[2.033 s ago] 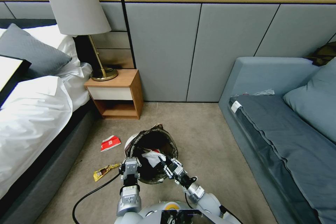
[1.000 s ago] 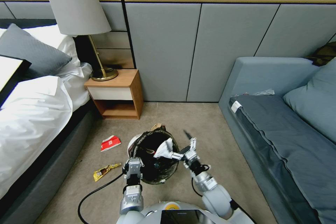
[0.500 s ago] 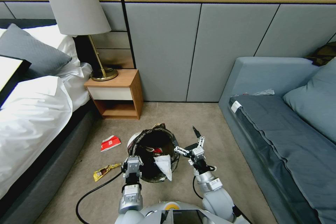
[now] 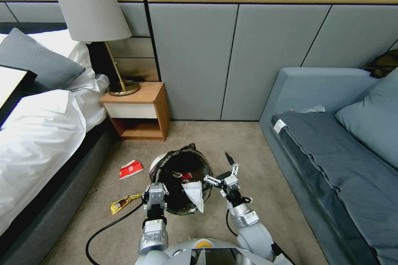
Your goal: Pick up the trash bin, then pick up the garbage from the floor and place it into the trash bin.
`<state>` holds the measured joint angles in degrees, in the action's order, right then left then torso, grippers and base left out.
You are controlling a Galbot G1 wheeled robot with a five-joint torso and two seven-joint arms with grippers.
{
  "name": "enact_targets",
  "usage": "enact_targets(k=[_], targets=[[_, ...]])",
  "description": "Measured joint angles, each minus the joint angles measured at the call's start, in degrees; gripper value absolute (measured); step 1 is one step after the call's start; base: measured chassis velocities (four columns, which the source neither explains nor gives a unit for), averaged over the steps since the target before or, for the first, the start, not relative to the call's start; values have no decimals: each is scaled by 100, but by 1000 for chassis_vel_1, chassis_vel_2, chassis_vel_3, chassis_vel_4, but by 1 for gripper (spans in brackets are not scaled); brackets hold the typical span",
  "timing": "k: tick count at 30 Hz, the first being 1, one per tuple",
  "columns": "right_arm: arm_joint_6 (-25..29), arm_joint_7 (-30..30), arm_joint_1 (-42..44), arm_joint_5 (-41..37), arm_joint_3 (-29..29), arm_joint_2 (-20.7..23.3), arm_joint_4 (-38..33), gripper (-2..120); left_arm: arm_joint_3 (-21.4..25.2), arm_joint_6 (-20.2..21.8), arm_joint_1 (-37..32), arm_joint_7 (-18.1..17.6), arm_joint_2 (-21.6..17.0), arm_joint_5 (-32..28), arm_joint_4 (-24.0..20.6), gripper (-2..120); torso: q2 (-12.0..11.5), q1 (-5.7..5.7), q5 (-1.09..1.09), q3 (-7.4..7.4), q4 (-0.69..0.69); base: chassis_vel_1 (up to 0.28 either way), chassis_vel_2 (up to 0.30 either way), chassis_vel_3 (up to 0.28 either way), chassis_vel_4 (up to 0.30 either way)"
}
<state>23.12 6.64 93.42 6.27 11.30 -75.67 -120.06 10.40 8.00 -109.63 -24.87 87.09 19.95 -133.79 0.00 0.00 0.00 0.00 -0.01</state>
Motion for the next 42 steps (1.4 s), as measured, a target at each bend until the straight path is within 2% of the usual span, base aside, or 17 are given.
enact_targets(k=[9,24,42], targets=[[149,54,181,93,358,-143,-364,100,53,-15,22,-9,11,-39,152,0,0,0,0,0,1,0,0,0,0],[375,121,294,-56,797,-274,-428,100,125,38,50,-13,4,-94,202,0,0,0,0,0,1,0,0,0,0],[607,436,301,-12,924,-446,46,100,272,204,27,-91,-20,-220,34,0,0,0,0,0,1,0,0,0,0]])
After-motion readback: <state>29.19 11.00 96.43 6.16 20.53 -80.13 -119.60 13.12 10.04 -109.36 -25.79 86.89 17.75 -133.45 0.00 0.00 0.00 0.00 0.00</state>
